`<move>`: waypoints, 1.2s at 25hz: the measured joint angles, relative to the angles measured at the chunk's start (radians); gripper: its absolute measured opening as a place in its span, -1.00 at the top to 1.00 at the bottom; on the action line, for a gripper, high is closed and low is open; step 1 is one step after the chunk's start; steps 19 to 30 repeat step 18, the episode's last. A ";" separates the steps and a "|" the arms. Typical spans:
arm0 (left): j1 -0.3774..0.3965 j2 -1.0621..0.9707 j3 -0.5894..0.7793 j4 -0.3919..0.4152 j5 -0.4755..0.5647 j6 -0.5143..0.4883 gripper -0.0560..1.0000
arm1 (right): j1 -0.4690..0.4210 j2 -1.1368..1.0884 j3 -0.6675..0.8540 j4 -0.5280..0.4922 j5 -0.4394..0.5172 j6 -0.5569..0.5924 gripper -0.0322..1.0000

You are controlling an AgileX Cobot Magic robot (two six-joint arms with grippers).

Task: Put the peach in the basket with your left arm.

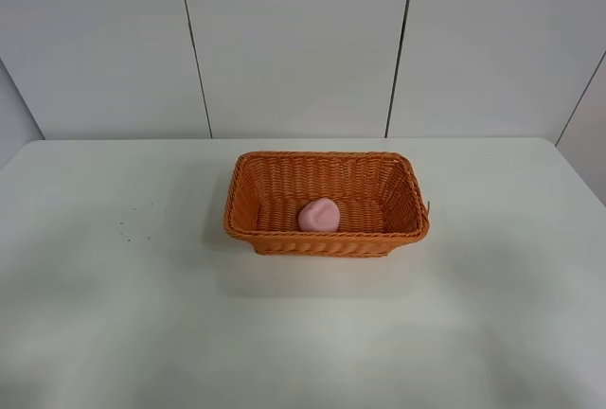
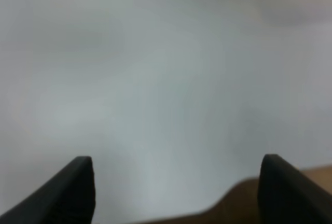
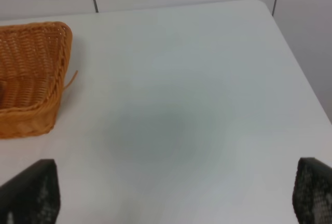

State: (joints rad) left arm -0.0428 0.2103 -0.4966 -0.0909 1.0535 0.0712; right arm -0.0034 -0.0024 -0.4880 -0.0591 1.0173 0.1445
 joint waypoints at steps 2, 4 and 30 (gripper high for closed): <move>0.000 -0.070 0.003 0.000 0.000 0.000 -0.55 | 0.000 0.000 0.000 0.000 0.000 0.000 -0.41; 0.000 -0.129 0.003 0.000 0.000 0.000 -0.55 | 0.000 0.000 0.000 0.000 0.000 0.000 -0.41; 0.000 -0.217 0.003 -0.001 0.001 0.000 -0.54 | 0.000 0.000 0.000 0.000 0.000 0.000 -0.41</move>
